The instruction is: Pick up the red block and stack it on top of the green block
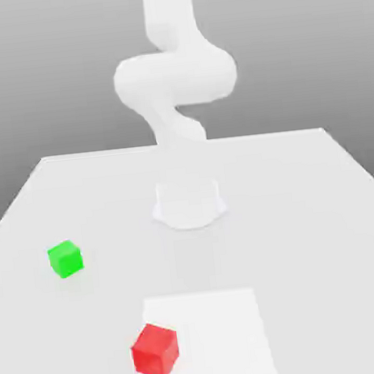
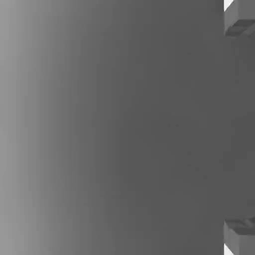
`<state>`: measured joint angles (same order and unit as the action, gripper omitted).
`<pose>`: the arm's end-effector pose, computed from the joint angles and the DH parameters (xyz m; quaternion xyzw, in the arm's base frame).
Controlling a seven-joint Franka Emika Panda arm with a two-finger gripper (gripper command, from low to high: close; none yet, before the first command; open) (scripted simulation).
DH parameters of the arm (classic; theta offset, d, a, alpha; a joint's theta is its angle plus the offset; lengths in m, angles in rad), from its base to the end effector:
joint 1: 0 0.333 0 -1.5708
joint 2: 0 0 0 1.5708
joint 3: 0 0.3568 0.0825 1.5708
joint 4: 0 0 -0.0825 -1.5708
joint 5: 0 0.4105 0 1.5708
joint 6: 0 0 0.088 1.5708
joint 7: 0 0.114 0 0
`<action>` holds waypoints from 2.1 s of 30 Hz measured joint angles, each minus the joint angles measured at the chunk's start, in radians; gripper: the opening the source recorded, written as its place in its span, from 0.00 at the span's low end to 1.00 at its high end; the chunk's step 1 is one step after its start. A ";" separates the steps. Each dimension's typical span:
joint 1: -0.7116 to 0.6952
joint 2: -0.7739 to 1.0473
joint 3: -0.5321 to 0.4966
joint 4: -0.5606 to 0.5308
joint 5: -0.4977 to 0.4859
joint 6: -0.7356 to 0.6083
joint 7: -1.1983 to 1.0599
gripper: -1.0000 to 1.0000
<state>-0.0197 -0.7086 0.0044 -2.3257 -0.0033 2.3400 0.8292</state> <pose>0.3857 -0.0053 0.6937 -0.8535 0.3827 -0.3259 0.1372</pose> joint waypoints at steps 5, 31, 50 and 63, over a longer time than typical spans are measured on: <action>-0.038 0.187 0.006 -0.053 -0.008 0.083 0.062 0.50; -0.126 1.045 -0.015 -0.214 0.017 0.536 0.244 0.00; -0.371 0.670 -0.155 -0.376 -0.197 0.337 -0.070 0.00; -0.562 0.410 -0.444 -0.599 -0.334 0.304 -0.712 0.00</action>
<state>-0.5821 -0.2983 -0.4393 -2.9247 -0.3373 2.6437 0.1175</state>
